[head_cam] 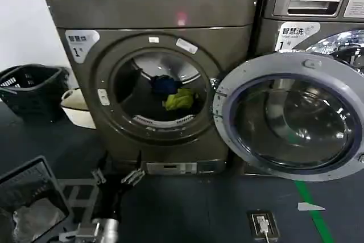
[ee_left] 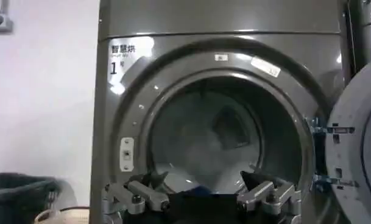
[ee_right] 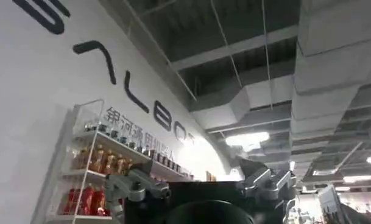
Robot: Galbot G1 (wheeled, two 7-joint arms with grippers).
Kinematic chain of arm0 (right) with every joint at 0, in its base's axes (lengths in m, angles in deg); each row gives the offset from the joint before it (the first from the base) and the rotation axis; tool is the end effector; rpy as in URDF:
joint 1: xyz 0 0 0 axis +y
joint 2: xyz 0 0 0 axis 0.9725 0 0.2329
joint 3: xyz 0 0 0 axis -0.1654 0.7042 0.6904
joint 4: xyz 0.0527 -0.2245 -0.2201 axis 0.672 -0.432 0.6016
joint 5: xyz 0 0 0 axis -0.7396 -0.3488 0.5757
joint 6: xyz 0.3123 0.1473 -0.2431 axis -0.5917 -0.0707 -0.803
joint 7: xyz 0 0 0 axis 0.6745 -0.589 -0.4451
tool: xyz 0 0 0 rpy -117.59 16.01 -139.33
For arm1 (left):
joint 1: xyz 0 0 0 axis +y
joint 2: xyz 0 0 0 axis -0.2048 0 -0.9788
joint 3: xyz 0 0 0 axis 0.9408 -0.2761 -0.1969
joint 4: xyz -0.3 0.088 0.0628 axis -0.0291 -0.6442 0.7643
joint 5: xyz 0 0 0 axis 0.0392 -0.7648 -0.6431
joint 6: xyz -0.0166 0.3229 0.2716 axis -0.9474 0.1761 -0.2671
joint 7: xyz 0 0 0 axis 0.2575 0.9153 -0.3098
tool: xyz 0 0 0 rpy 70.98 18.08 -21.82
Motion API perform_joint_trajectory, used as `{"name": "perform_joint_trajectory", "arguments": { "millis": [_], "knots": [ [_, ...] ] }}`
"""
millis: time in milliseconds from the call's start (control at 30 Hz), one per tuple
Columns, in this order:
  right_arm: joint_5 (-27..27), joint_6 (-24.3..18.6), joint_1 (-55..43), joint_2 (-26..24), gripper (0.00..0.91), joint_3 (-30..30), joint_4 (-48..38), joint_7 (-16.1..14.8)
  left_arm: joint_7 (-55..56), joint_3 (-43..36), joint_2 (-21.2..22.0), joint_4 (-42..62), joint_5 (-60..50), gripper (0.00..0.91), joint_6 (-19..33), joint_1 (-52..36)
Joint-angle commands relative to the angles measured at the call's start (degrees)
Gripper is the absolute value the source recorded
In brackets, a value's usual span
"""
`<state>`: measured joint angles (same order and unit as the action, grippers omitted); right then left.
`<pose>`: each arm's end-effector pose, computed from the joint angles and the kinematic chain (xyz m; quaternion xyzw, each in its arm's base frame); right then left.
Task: Grasp the clothes from the dryer.
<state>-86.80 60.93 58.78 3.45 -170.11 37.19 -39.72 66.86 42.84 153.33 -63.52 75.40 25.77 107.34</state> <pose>-0.0528 -0.3712 0.2040 0.5008 0.8129 -0.1605 0.2501 0.2538 -0.0203 -0.1915 -0.0157 0.9969 0.0258 0.0731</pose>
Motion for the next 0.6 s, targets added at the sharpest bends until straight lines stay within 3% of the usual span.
{"name": "perform_joint_trajectory", "arguments": {
  "millis": [33,400,600],
  "knots": [
    [-0.3,0.1,-0.1,0.0,0.907,0.0,0.0,-0.1,0.0,0.0,0.0,0.0,-0.3,0.907,0.0,-0.1],
    [-1.3,-1.8,-0.4,-0.1,0.907,0.5,0.3,0.0,-0.1,-0.9,0.4,0.0,-1.0,0.907,-0.3,-1.1],
    [-0.2,-0.5,-0.5,-0.3,0.907,0.6,0.3,-0.8,-0.2,-0.6,0.3,-0.2,-0.4,0.907,-0.7,-1.3]
  ]
}}
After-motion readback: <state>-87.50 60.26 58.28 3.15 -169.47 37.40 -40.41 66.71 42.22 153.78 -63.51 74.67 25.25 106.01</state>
